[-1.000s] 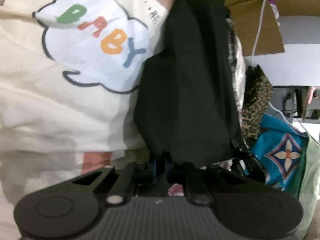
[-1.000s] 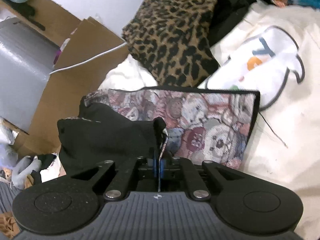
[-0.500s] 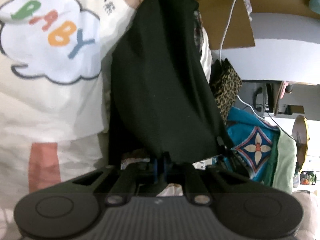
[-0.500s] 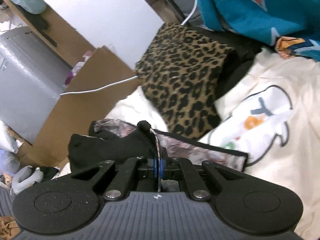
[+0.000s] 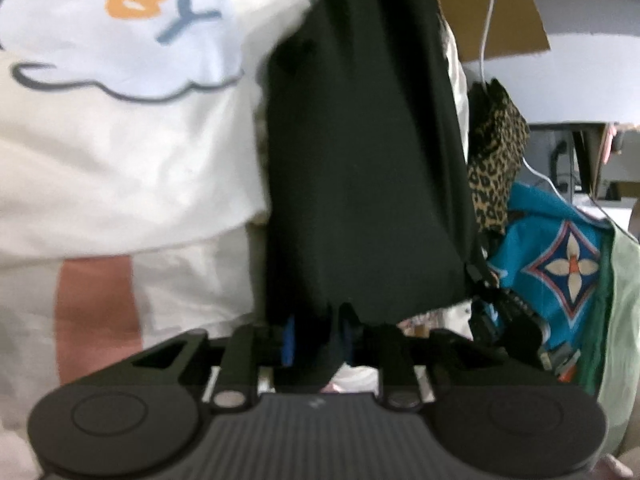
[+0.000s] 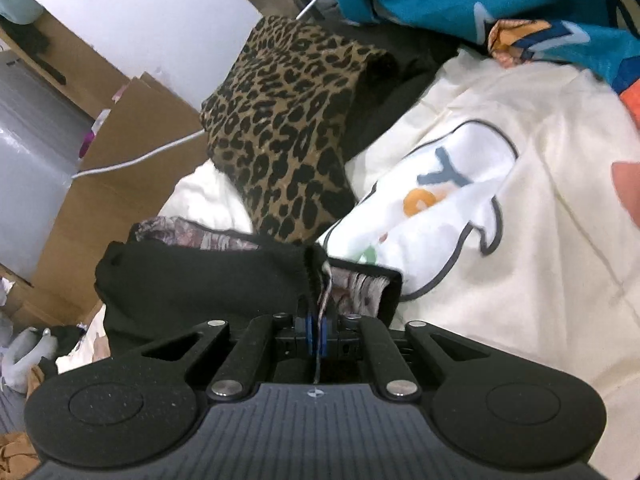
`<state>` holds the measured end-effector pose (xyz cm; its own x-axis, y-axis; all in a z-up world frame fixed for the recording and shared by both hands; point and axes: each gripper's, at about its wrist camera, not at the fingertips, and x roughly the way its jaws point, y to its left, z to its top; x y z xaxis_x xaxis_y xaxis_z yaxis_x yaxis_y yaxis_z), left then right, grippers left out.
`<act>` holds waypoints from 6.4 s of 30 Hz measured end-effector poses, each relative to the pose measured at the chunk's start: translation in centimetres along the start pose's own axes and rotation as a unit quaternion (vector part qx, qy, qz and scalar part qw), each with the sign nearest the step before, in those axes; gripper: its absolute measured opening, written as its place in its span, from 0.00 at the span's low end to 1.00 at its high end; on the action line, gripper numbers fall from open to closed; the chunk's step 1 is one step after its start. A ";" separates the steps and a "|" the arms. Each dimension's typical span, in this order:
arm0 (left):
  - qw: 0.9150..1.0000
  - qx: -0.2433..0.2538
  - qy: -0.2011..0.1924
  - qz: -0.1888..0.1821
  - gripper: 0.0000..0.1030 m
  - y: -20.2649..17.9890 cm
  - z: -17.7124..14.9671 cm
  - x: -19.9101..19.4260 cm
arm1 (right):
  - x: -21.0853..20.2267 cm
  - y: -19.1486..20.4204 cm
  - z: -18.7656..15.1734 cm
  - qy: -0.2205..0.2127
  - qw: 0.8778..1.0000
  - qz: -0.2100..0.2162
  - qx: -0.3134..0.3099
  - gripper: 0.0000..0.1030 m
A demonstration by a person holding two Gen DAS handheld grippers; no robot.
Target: Fold clothes
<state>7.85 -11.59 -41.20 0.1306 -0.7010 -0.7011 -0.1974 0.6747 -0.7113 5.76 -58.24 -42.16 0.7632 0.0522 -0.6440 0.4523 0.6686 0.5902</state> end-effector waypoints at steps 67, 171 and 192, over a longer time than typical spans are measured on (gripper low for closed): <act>0.950 0.230 -0.059 0.204 0.39 -22.0 29.9 4.8 | 0.2 15.7 3.0 0.014 0.978 -0.034 -0.204 0.33; 0.925 0.263 0.009 0.273 0.03 -27.5 32.7 8.6 | 11.5 14.9 1.4 0.047 0.904 0.017 -0.424 0.05; 0.903 0.319 0.021 0.286 0.03 -27.6 31.6 7.8 | 13.8 15.7 2.5 0.103 0.864 0.051 -0.490 0.00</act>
<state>45.00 -28.38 -28.61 0.1445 -0.1956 -0.9700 0.3811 0.9157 -0.1279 24.54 -48.87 -40.54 0.6320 0.2118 -0.7455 -0.2976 0.9545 0.0189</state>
